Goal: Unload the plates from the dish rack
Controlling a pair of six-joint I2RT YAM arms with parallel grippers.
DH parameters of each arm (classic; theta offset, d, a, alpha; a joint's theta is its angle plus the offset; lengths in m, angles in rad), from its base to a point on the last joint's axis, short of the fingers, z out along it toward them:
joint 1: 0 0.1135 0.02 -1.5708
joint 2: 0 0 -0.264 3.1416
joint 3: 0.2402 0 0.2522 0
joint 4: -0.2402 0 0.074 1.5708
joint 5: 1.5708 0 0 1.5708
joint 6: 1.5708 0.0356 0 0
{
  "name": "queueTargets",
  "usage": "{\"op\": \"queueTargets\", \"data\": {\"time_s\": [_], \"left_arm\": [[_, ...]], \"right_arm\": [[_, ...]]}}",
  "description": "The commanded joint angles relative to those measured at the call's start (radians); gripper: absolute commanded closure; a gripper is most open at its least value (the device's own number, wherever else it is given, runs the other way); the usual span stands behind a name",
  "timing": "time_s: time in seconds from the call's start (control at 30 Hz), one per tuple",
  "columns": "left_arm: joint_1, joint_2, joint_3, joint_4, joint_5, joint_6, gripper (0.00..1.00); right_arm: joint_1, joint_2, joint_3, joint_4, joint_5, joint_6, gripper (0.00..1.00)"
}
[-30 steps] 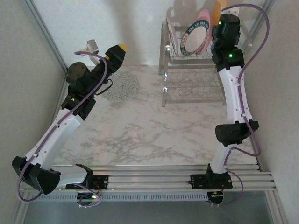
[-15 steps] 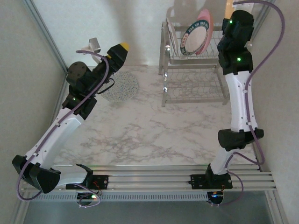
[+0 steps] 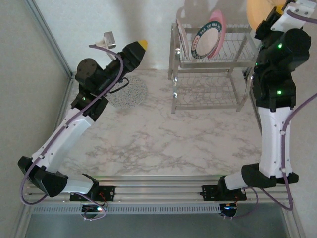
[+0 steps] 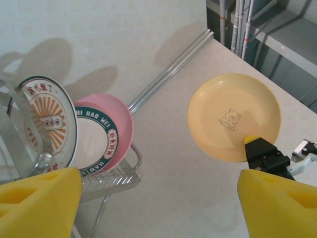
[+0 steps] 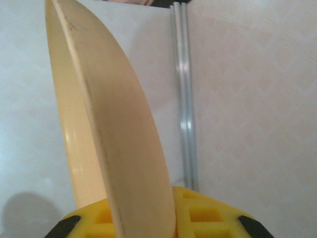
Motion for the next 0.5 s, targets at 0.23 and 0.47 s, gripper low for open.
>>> {"op": "queueTargets", "data": {"time_s": [0.23,0.47], "left_arm": [[-0.032,0.085,0.125,-0.007,0.077,0.028,0.18],[-0.041,0.132,0.173,-0.066,0.075,0.043,0.16]], "right_arm": [[0.005,-0.054,-0.123,0.038,-0.550,0.498,1.00],[0.053,-0.011,-0.184,0.054,-0.734,0.747,1.00]]}}
